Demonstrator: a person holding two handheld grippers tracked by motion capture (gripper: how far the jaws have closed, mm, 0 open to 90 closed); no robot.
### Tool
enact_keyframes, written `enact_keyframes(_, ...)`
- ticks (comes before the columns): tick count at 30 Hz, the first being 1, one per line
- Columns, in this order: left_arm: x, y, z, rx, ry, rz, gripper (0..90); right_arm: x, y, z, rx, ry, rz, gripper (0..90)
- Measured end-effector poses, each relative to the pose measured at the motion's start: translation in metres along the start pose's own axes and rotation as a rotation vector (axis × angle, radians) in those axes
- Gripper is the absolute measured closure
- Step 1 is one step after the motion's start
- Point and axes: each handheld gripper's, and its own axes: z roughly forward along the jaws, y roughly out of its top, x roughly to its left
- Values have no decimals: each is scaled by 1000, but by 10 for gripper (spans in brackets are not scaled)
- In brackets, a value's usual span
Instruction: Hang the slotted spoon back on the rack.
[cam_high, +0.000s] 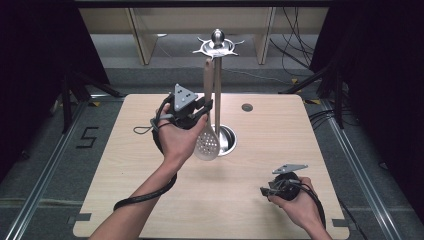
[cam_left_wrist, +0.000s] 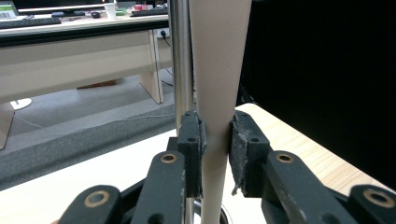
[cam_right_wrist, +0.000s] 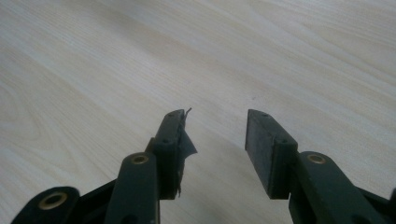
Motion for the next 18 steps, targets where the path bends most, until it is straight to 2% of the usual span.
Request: enact_keyframes(18,0,1,3,7,-4,0,747,-1,0,-1,6,-2,-10,583)
